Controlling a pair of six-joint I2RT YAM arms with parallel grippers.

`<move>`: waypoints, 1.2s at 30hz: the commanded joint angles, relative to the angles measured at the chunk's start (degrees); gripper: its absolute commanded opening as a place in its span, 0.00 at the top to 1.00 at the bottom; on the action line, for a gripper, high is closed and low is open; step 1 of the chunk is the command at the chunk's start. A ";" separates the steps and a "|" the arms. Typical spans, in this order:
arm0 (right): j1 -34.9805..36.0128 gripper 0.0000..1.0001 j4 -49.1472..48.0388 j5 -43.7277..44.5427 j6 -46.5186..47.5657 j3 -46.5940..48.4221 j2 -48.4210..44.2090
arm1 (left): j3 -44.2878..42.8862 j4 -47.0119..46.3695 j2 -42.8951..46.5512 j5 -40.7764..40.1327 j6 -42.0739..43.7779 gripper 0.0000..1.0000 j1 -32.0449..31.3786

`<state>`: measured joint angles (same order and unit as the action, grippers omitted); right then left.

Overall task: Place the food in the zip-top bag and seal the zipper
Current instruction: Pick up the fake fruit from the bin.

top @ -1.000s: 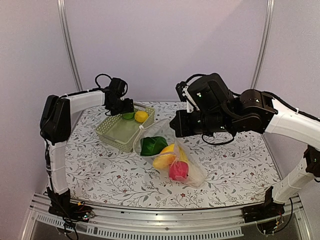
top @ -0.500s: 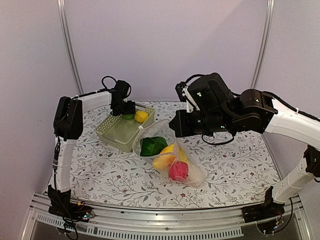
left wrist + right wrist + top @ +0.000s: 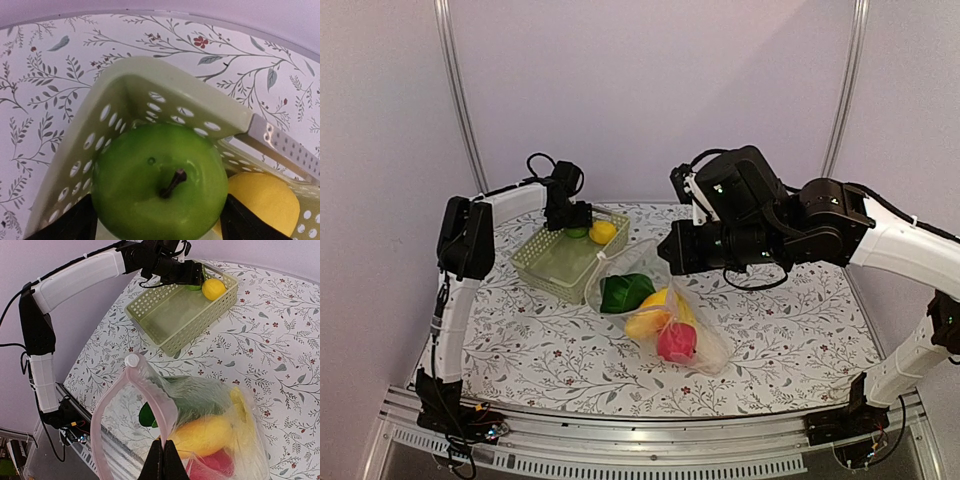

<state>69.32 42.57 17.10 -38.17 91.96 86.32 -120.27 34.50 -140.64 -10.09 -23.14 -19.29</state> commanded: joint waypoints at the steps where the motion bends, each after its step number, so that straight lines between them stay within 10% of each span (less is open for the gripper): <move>1: -0.31 1.00 -0.16 -0.49 -0.28 1.29 0.47 | -1.79 1.19 -2.74 0.02 0.23 0.17 1.08; 22: -0.32 1.00 -0.19 -0.98 -0.32 1.38 0.70 | 7.56 -4.11 11.63 3.08 1.93 0.30 0.77; 36: -0.38 1.00 -0.82 -0.86 0.29 1.38 0.69 | 49.15 -20.70 52.61 16.24 -6.55 0.30 0.59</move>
<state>69.32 42.39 15.90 -38.15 91.98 86.46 -80.71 19.75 -97.82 -0.86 -25.04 -19.03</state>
